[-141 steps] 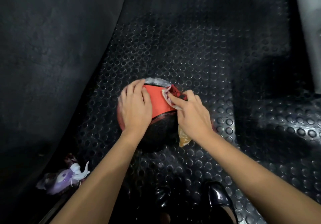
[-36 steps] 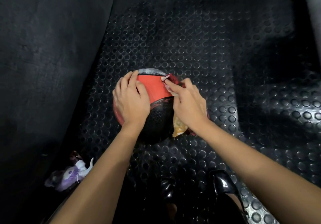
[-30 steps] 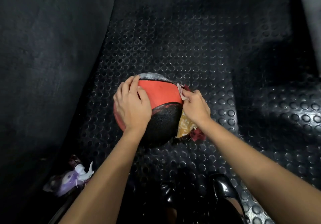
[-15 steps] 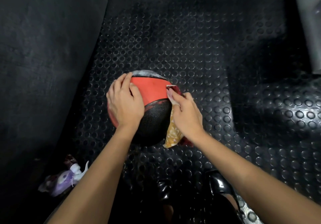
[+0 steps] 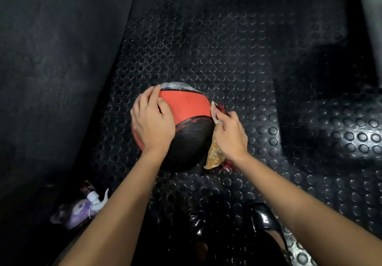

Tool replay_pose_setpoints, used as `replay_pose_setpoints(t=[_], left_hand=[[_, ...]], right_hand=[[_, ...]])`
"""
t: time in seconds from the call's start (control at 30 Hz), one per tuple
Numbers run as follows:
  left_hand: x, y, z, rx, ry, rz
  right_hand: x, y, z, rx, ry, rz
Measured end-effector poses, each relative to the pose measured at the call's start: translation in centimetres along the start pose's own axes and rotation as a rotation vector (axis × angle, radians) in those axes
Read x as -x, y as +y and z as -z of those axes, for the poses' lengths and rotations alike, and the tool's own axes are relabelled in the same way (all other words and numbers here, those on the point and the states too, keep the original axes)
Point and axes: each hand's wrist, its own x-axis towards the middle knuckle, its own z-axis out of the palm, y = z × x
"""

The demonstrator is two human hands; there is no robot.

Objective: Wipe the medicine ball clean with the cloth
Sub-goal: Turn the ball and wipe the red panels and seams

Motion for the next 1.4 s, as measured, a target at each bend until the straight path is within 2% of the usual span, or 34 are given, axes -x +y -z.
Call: replay_pose_setpoints(t=[0.07,0.1,0.2,0.27,0.4,0.47,0.6,0.63,0.77,0.9,1.03,1.1,1.13,1.2,1.3,1.4], left_hand=[[0.0,0.1,-0.1,-0.01,0.002,-0.016],[-0.2,0.1,-0.2,-0.016,-0.002,-0.017],[-0.4,-0.2,-0.2,-0.035,-0.01,-0.022],[-0.2,-0.4,-0.1,-0.046,-0.017,-0.048],[0.3,0.2,-0.3,-0.072,-0.021,-0.084],[0.3,0.5,-0.4,-0.086,-0.015,-0.09],[0.1,-0.1,-0.3,-0.077,-0.024,-0.111],[0.1,-0.1,-0.2,-0.077,-0.028,-0.124],[0.2,0.9,-0.3,-0.122,-0.056,-0.198],[0.3,1.7,-0.5,-0.198,-0.166,-0.45],[-0.1,1.7,-0.6,-0.228,-0.348,-0.861],[-0.5,1.2,-0.4,-0.249,-0.353,-1.059],[-0.7,0.8,-0.2,-0.253,-0.318,-1.097],[-0.5,-0.3,0.5,-0.229,-0.217,-0.988],[1.4,-1.9,1.4,-0.124,-0.137,-0.549],[3.2,-2.4,1.7,0.054,-0.208,-0.141]], right_hand=[[-0.5,-0.2,0.1,-0.017,-0.014,-0.078],[-0.2,-0.7,0.2,-0.022,-0.009,-0.046],[2.0,-2.5,0.6,0.018,-0.007,0.213],[2.1,-2.8,0.9,0.084,0.025,0.308],[-2.5,-2.2,1.2,0.098,0.028,0.112],[-2.7,-2.8,1.4,0.091,0.01,0.097],[0.2,-4.4,1.8,0.188,-0.015,0.363],[0.2,-4.4,1.8,0.207,0.003,0.381],[-2.7,-3.8,2.3,0.206,0.015,0.142],[-3.4,-3.9,3.9,0.149,0.113,0.063],[-3.3,-3.6,5.8,0.122,0.175,0.034],[-3.2,-3.1,6.8,0.115,0.2,0.004],[-3.1,-2.8,7.2,0.106,0.212,-0.008],[-2.9,-2.4,7.8,0.088,0.221,-0.017],[-2.6,-2.6,7.9,0.064,0.203,0.018],[-2.6,-3.7,7.0,0.073,0.12,0.124]])
